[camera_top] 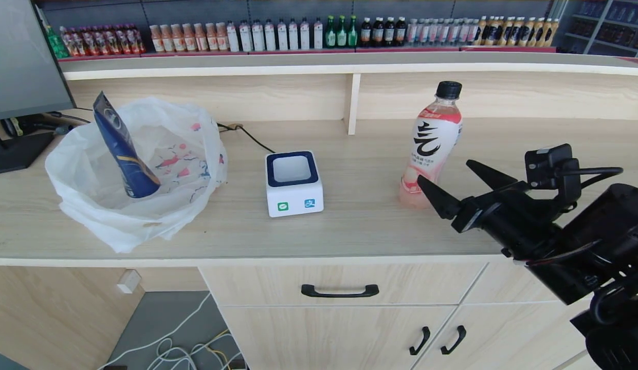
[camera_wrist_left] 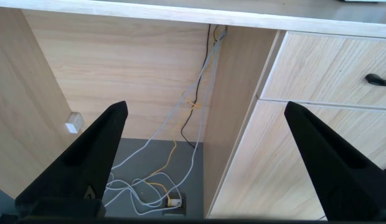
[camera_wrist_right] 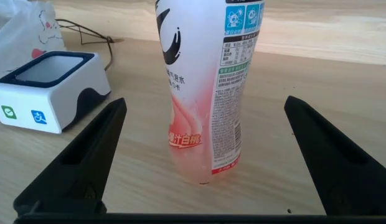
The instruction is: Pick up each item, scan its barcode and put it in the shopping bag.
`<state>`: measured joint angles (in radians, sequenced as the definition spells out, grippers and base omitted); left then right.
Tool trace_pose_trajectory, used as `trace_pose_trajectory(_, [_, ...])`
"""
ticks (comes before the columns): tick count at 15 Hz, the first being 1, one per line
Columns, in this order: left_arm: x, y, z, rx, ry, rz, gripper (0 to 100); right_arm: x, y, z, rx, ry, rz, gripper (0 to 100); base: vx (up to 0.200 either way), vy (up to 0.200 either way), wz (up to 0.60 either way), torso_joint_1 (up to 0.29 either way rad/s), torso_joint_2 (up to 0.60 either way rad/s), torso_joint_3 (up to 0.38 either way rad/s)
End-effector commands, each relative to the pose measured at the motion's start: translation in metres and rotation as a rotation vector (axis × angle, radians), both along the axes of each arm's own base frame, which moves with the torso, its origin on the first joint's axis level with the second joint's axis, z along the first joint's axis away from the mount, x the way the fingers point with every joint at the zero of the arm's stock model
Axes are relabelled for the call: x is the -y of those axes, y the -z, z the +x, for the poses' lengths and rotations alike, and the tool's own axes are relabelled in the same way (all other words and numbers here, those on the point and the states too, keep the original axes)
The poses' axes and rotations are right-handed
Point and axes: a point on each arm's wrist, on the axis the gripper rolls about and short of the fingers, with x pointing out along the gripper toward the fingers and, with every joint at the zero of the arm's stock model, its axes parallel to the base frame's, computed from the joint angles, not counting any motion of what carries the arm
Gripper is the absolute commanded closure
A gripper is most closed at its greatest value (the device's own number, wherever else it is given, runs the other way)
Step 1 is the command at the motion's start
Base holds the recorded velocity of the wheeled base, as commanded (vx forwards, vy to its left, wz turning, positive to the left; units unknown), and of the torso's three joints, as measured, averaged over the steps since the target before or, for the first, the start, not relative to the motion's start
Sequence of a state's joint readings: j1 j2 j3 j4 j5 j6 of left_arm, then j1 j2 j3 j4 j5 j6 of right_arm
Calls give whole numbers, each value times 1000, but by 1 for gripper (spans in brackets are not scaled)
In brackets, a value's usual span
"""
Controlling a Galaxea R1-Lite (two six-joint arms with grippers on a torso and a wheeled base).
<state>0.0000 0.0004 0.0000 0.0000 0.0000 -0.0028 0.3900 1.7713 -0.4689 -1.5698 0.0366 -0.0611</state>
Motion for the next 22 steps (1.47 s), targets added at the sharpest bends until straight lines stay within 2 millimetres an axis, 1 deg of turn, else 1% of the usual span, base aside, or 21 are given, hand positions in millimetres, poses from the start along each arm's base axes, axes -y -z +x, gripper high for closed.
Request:
trace_pose_trajectory(1, [0, 0, 0, 0, 0, 0, 0, -4, 3, 9, -2, -4, -4, 0, 0, 0, 0, 0, 0, 0])
trace_pose_trajectory(8, [0, 0, 0, 0, 0, 0, 0, -12, 2, 29, 23, -2, 7, 0, 0, 0, 0, 0, 0, 0])
trace_pose_trajectory(13, [0, 0, 0, 0, 2, 0, 0, -12, 0, 43, 48, 15, 16, 0, 0, 0, 0, 0, 0, 0])
trace_pose_trajectory(15, [0, 0, 0, 0, 2, 0, 0, -9, -2, 50, 61, 27, 20, 0, 0, 0, 0, 0, 0, 0])
trace_pose_trajectory(18, [0, 0, 0, 0, 0, 0, 0, -11, 4, 60, 54, 22, 16, 0, 0, 0, 0, 0, 0, 0])
trace_pose_trajectory(20, [0, 0, 0, 0, 2, 0, 0, -14, 1, 68, 75, 21, 23, 0, 0, 0, 0, 0, 0, 0])
trace_pose_trajectory(22, [0, 0, 0, 0, 2, 0, 0, -14, 3, 69, 75, 2, 16, 0, 0, 0, 0, 0, 0, 0])
